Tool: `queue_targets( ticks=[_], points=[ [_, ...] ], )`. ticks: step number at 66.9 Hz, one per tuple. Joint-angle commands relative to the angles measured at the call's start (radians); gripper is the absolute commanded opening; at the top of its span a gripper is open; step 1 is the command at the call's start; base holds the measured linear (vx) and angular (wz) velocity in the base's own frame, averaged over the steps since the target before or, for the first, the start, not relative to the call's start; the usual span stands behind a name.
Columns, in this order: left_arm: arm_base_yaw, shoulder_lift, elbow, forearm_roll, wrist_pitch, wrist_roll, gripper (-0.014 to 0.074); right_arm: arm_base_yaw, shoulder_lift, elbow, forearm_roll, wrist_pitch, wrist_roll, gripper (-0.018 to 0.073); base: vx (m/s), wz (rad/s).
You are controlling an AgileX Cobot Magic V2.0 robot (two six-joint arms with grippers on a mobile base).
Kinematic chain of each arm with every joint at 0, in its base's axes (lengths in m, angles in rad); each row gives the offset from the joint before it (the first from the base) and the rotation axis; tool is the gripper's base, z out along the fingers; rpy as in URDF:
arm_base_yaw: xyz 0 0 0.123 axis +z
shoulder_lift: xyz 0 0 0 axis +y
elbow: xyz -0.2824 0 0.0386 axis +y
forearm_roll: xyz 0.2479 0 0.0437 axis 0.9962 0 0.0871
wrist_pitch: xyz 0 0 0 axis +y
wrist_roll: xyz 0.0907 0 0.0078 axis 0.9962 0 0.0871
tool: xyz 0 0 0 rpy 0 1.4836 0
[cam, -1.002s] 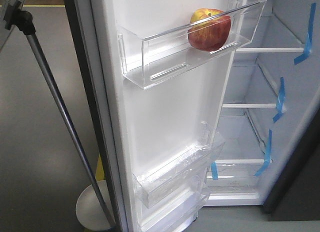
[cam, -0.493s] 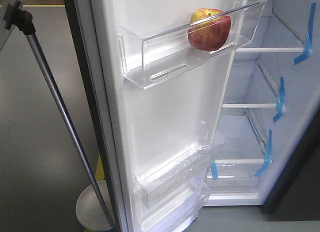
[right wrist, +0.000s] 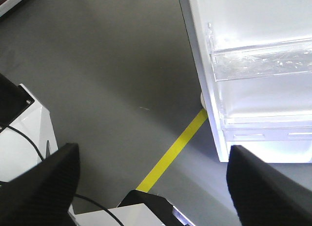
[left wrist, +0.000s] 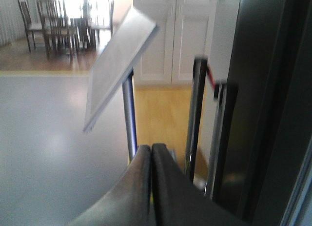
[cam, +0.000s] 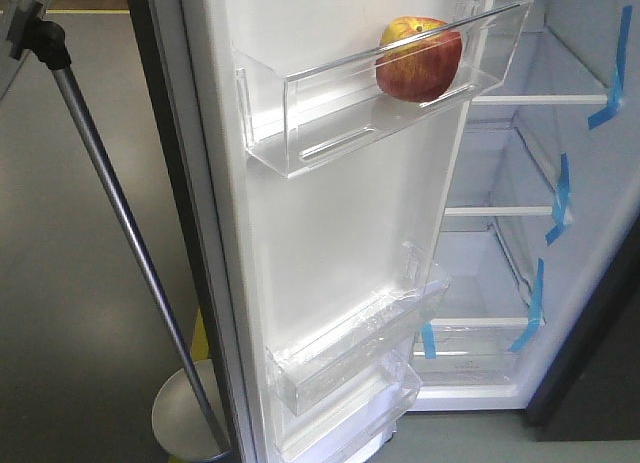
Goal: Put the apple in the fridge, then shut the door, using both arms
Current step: 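Swing the left gripper out to the outer face of the refrigerator door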
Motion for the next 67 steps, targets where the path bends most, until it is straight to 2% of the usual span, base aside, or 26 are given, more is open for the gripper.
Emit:
queue_targets(
  ticks=[1, 25, 48, 57, 67],
  points=[
    [-0.007, 0.119, -0.094, -0.009, 0.028, 0.035, -0.0006, -0.006, 0.010, -0.022, 0.045, -0.035, -0.004, 0.0591, 0.00, 0.00],
    [-0.007, 0.549, -0.360, -0.009, 0.233, 0.092, -0.0006, -0.006, 0.010, -0.022, 0.045, -0.036, -0.004, 0.0591, 0.00, 0.00],
    [-0.013, 0.837, -0.609, -0.013, 0.439, 0.139, -0.0006, -0.006, 0.010, -0.022, 0.045, -0.036, -0.004, 0.0591, 0.00, 0.00],
    [-0.013, 0.903, -0.686, -0.101, 0.483, 0.232, -0.0006, -0.006, 0.010, -0.022, 0.045, -0.036, -0.004, 0.0591, 0.00, 0.00],
    [-0.013, 0.967, -0.740, -0.266, 0.480, 0.354, -0.0006, -0.006, 0.010, -0.022, 0.045, -0.036, -0.004, 0.0591, 0.00, 0.00]
  ],
)
